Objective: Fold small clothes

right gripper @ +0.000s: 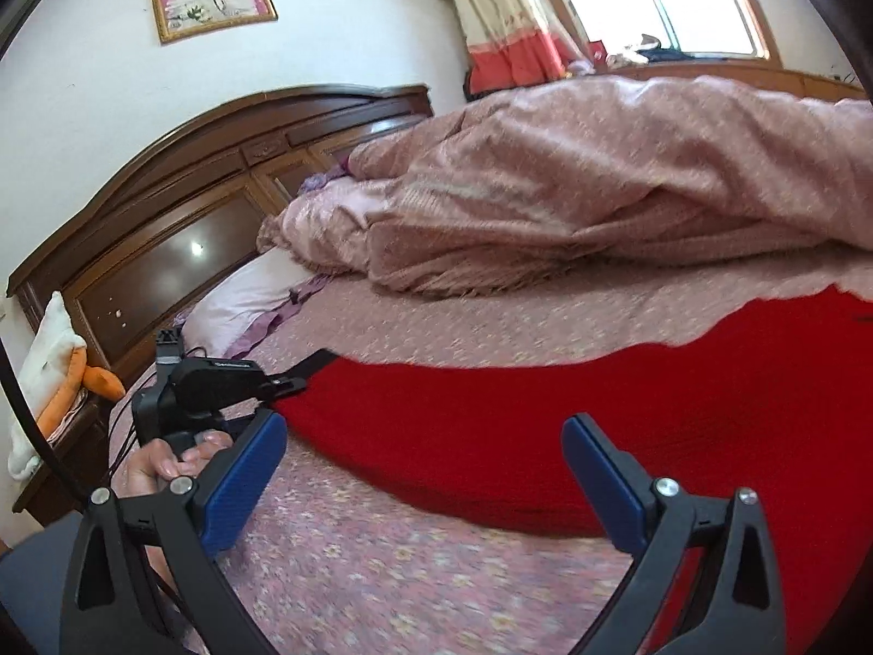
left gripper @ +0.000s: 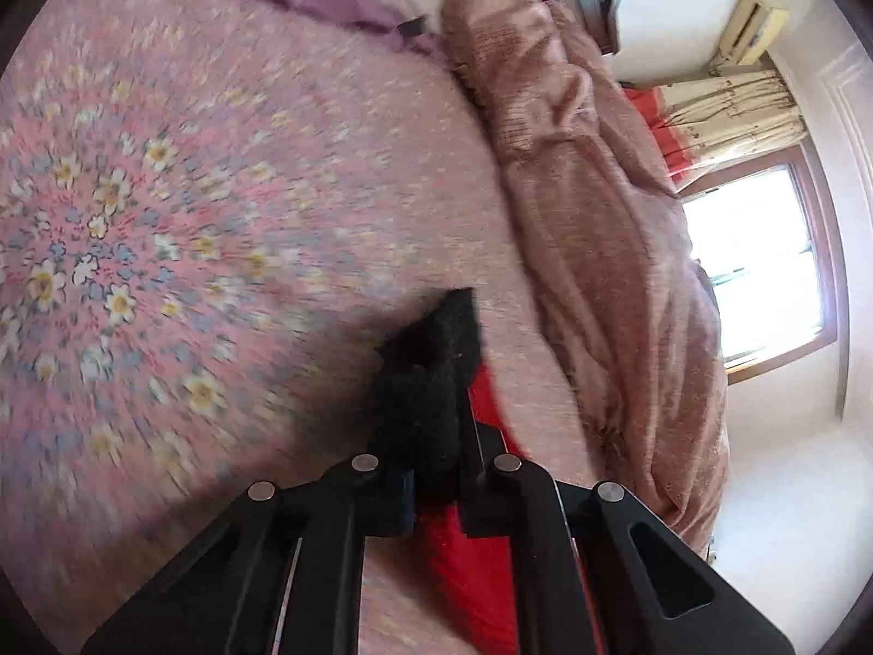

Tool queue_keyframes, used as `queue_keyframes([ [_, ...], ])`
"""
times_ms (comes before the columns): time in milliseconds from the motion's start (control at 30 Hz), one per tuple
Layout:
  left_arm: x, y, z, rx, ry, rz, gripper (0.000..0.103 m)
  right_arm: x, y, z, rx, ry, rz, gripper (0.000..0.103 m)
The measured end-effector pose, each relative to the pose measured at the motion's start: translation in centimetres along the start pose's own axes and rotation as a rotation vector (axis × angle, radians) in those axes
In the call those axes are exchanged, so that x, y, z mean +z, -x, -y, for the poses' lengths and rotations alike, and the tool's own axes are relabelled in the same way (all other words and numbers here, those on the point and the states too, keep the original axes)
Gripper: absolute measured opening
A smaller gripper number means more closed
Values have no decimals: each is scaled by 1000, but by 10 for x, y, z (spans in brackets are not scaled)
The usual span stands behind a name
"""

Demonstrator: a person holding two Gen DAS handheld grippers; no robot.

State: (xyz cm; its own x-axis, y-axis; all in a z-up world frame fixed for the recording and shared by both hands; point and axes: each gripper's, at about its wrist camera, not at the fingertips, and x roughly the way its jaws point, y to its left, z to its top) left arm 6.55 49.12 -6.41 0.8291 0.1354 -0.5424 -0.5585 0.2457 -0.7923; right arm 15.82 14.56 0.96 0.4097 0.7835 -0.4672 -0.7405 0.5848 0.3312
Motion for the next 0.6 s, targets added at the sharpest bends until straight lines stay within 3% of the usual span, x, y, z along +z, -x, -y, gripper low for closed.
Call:
queue_keyframes([
  [133, -17, 18, 61, -70, -94, 15, 3, 8, 27, 27, -57, -25, 23, 103],
  [333, -79, 36, 175, -161, -255, -29, 4, 28, 92, 84, -181, -112, 80, 103],
  [467, -144, 41, 246, -221, -392, -34, 4, 37, 159, 120, -232, -116, 114, 103],
  [600, -241, 19, 315, -243, -573, -82, 4, 34, 235, 162, -341, -37, 105, 103],
])
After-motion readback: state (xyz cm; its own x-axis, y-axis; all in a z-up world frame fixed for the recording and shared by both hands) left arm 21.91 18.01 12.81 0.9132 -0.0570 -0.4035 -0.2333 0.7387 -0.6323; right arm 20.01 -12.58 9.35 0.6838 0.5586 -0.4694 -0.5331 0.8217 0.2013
